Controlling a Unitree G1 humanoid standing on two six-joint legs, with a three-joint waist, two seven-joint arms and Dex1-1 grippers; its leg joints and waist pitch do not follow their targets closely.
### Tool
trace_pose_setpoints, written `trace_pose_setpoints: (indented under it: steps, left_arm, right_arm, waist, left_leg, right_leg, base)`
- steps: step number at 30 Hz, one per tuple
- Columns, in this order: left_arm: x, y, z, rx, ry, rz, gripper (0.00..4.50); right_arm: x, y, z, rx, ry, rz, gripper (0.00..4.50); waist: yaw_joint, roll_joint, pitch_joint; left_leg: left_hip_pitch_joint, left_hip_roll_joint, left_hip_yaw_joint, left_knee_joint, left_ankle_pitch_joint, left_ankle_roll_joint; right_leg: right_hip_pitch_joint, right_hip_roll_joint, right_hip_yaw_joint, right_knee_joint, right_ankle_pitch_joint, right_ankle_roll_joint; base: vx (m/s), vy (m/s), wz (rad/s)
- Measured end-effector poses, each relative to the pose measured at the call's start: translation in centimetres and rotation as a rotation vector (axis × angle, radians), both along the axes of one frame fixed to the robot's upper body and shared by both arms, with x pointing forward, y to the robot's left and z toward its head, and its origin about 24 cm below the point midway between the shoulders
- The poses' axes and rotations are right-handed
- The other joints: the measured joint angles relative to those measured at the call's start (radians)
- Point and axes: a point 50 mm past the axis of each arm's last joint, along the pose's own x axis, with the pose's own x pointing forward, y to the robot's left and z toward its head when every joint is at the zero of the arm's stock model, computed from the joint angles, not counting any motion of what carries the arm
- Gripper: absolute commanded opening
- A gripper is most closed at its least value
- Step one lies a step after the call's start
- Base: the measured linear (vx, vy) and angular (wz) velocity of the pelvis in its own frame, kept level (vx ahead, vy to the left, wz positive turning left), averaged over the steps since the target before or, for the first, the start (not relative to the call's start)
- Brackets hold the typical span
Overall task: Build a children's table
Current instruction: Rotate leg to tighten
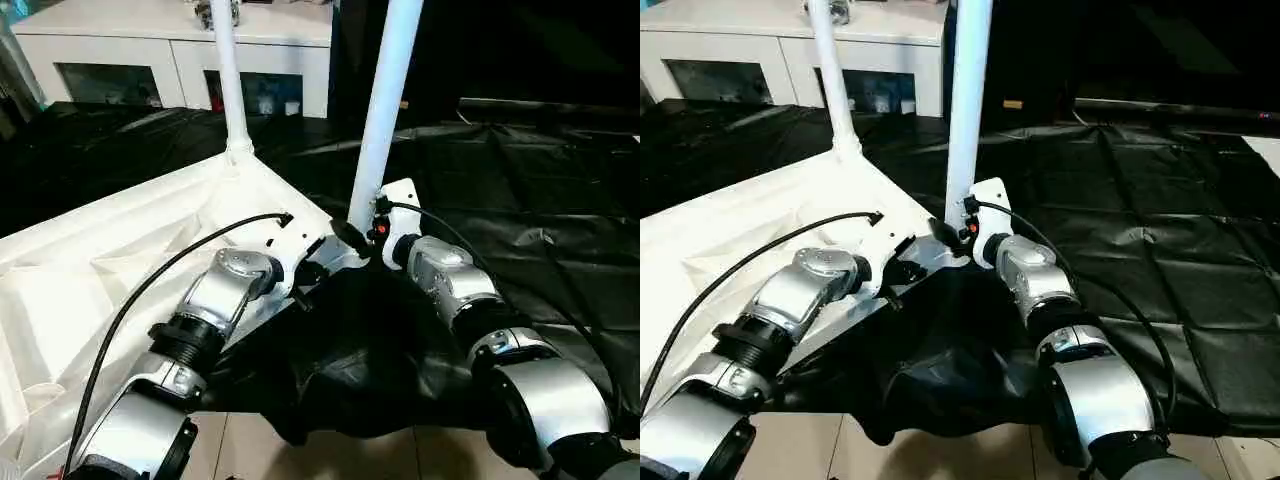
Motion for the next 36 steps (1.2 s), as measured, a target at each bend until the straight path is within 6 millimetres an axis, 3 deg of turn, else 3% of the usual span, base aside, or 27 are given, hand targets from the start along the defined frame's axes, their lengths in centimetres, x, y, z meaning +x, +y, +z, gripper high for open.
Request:
trace_pose_setpoints:
  steps: [4,10,20,27,36]
  left_arm:
    - [-0.4,0.5,0.2,0.003,-0.007,-0.039,0.0]
    - [-1.2,1.0,0.6,0.0,-0.02,-0.135,0.0]
    - [-3.2,2.2,0.8,-0.027,0.024,-0.282,0.0]
    - [-4.4,3.0,1.2,-0.03,0.06,-0.395,0.0]
    - [-5.0,3.5,1.1,-0.015,0.092,-0.466,0.0]
  right_arm:
    - [-0.1,0.0,0.2,-0.001,-0.013,0.062,3.92]
    - [-0.6,-0.9,0.2,-0.039,-0.027,0.186,3.92]
    - [-3.1,-3.8,-0.6,-0.108,-0.012,0.491,3.92]
    - [-4.8,-4.1,-0.3,-0.087,-0.014,0.65,3.92]
    - [-6.0,-4.3,-0.5,-0.096,0.003,0.717,3.08]
  waist:
    - [0.002,0.002,0.001]
    - [0.023,0.012,0.008]
    - [0.051,0.015,0.01]
    - [0.062,0.016,0.012]
    - [0.071,0.016,0.012]
  left_leg:
    - [-0.001,0.0,0.0,-0.002,0.0,0.0]
    - [-0.005,0.0,0.003,-0.004,0.0,0.0]
    - [-0.006,0.001,0.005,-0.003,0.0,0.0]
    - [-0.007,0.001,0.005,-0.002,0.0,0.0]
    - [-0.007,0.001,0.005,0.0,0.0,0.0]
  right_leg:
    - [-0.002,0.001,0.0,-0.001,0.002,-0.004]
    - [-0.006,0.001,0.0,-0.003,0.001,-0.006]
    - [-0.007,0.001,0.0,0.0,0.0,-0.007]
    - [-0.007,0.001,0.0,0.0,0.0,-0.007]
    - [-0.007,0.001,0.0,0.002,0.0,-0.007]
  base:
    - [0.0,0.0,0.0]
    - [0.0,0.0,0.0]
    - [0.0,0.0,0.0]
    - [0.0,0.0,0.0]
    - [0.0,0.0,0.0]
